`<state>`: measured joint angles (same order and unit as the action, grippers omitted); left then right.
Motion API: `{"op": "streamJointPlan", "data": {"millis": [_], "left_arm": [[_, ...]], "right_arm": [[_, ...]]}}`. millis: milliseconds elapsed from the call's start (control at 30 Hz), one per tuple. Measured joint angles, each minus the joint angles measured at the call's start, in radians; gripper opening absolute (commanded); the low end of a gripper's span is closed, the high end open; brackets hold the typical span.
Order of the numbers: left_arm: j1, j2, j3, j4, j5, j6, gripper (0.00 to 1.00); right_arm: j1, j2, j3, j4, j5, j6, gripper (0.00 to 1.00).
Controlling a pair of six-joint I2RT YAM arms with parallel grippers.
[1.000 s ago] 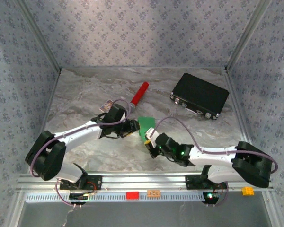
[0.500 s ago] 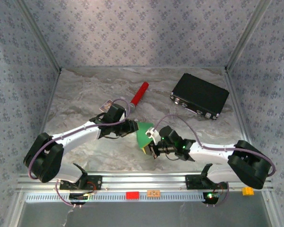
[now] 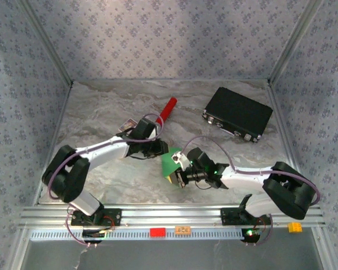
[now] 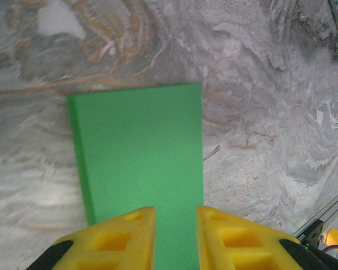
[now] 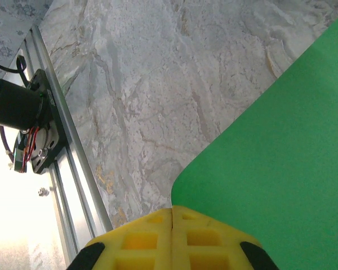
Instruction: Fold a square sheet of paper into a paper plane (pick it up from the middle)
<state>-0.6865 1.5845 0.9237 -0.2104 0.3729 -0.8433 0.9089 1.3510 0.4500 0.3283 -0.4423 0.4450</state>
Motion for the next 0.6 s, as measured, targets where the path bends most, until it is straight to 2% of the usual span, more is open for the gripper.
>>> {"op": "streamJointPlan", "data": {"millis": [300,600], "left_arm": [[-0.001,0.18,0.1,-0.026,0.032,0.077,0.15],[-0.003,0.26,0.105,-0.044,0.047,0.114,0.11]], "right_arm": [[-0.002,0.024,0.007,0.02,0.012,0.022,0.0],[-0.002,0.026,0.007,0.017,0.059,0.024,0.0]]}}
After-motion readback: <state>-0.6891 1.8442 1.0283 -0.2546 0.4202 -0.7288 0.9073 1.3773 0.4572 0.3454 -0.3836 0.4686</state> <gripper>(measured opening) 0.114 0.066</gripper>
